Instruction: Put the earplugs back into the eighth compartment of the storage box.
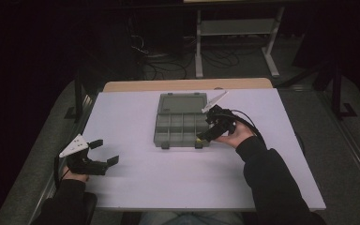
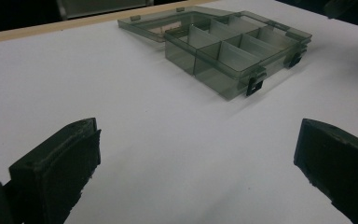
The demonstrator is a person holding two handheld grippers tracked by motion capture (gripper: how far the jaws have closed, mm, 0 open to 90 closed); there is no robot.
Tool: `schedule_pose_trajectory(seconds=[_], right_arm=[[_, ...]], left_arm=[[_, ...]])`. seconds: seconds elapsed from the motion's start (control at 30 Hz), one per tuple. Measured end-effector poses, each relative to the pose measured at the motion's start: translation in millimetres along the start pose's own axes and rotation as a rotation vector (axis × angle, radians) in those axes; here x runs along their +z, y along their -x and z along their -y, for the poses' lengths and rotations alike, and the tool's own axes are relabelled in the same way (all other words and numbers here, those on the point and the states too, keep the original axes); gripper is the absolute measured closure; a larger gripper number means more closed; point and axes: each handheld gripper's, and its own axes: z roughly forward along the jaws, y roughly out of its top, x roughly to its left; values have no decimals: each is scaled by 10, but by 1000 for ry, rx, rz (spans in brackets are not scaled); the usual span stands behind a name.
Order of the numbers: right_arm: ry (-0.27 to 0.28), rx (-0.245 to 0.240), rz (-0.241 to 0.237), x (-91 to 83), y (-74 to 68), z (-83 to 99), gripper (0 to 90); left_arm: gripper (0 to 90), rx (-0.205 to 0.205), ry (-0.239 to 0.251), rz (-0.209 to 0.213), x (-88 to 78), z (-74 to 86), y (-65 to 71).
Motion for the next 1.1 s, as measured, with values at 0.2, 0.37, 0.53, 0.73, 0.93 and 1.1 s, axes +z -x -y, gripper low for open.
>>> schedule_pose_trajectory(seconds=[0.2,0.37,0.53,0.73,0.93,1.1], right_arm=[[49,12,0,-131,-48,101,123],[67,6,31,-221,-116,145,29],[95,6,39,-303,-162,175,2],[112,18,38,-363,-195,239,0],[146,44,42,-438,-185,391,0],[184,68,59,-502,-157,543,0]], left_arm=[[0,3,-6,-2,6,-5,8],[0,3,-5,0,5,-4,9],[0,3,-4,-2,3,-3,7],[0,3,-3,-4,2,-4,7],[0,4,-4,-5,2,-5,7],[0,4,-4,-4,6,-6,7]])
